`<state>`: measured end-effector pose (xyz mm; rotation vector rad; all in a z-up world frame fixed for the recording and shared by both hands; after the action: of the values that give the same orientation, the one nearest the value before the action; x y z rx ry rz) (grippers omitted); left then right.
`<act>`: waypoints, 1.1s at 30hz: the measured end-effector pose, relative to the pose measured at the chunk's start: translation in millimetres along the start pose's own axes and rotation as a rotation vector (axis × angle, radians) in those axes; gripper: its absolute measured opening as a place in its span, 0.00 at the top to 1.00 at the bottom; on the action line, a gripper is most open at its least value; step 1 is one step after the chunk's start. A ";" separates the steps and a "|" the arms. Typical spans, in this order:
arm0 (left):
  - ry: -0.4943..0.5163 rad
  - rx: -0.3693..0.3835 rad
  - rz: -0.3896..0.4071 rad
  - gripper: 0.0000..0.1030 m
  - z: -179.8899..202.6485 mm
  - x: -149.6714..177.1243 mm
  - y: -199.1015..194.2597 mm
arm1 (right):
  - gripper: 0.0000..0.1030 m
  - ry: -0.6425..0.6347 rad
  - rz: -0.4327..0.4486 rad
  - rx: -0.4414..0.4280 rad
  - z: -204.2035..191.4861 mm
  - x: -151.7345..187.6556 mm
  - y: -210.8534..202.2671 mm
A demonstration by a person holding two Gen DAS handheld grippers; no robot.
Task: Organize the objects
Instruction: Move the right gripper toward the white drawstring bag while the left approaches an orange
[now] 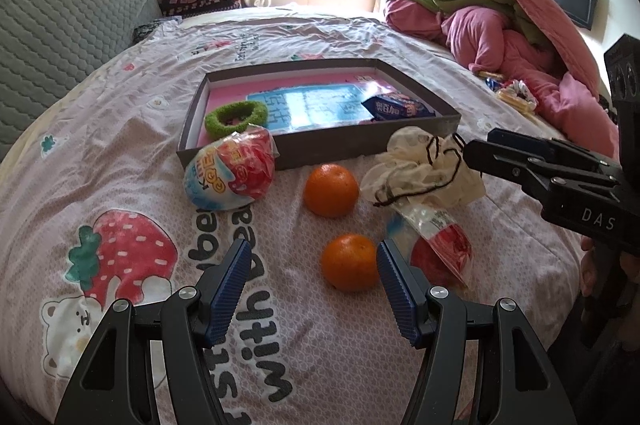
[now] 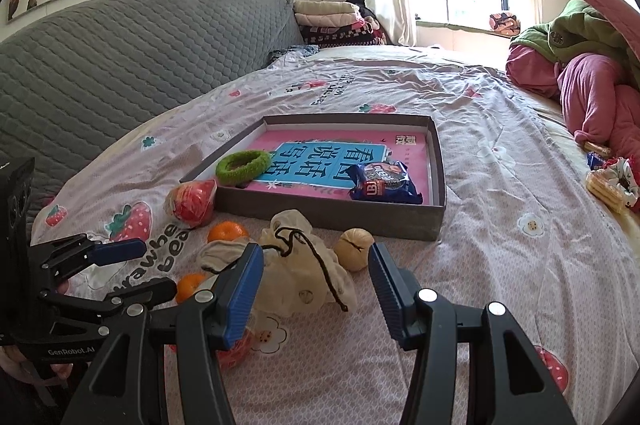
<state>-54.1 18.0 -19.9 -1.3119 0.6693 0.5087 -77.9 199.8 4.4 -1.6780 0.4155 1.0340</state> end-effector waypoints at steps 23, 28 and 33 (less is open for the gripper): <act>0.036 0.009 -0.045 0.35 7.3 15.7 6.7 | 0.47 -0.045 -0.099 0.008 -9.2 13.9 17.2; 0.031 0.013 -0.048 0.35 7.0 16.9 10.4 | 0.47 -0.056 -0.092 0.016 -9.7 13.2 19.6; 0.033 0.021 -0.051 0.35 9.1 15.9 15.6 | 0.47 -0.088 -0.110 0.020 -14.4 13.9 28.6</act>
<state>-51.9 29.6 -41.0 -1.3166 0.6654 0.4388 -84.3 179.3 -23.1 -1.6126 0.2729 1.0148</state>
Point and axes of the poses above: each gripper's, at about its wrist camera, not at the fingertips, and y roughly the way its jaws point, z to its right, x to its underside, the point moved 2 cm from there along y, roughly the way its jaws point, and after that the axes turned 5 degrees about -y, right-handed, at the moved point
